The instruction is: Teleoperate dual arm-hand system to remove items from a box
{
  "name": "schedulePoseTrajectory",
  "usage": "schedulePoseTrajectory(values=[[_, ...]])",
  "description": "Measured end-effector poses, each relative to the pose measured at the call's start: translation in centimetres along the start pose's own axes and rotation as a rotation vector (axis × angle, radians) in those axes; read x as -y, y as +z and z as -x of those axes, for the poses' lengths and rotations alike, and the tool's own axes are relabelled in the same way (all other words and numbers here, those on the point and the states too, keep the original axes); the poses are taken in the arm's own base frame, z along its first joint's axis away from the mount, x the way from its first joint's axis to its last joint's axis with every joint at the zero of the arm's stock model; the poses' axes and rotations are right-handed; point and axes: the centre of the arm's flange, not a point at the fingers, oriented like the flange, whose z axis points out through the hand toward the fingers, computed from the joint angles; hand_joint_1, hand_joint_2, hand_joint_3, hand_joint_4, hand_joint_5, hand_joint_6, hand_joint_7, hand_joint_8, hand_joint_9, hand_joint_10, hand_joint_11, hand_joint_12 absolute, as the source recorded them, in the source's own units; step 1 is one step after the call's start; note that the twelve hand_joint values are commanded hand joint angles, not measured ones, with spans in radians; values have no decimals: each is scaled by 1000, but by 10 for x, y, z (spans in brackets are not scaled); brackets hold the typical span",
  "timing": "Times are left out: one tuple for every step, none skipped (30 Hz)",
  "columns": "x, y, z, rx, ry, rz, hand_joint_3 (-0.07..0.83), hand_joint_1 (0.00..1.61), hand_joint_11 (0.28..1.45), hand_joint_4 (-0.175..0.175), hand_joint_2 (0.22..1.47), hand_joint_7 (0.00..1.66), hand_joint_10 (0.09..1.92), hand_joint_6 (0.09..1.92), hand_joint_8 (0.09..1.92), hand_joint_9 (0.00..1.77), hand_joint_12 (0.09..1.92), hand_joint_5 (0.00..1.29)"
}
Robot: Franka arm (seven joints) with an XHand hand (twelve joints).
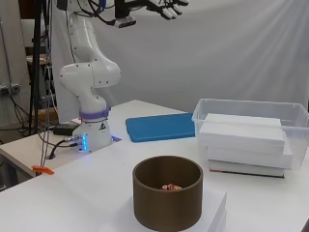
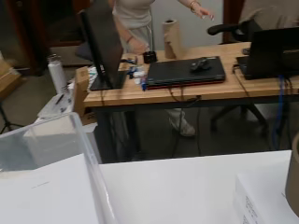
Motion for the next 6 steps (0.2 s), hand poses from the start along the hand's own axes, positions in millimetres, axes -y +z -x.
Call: schedulePoseTrajectory(values=[[-2,0,1,-2,46,-1,2,0,589,34,877,509,87,87,87,594,87,233],[-4,-1,2,-3,76,-2,2,0,579,34,878,484,87,87,87,570,87,211],[-6,-3,4,-1,90,-3,1,0,568,34,879,459,87,87,87,547,87,190],[-8,-4,4,4,87,-4,2,0,560,33,881,444,87,87,87,532,87,176],[-9,-5,5,9,80,-6,4,0,557,34,886,436,87,87,87,526,87,169],[-11,-5,6,12,77,-9,5,0,551,35,890,427,87,87,87,519,87,164]])
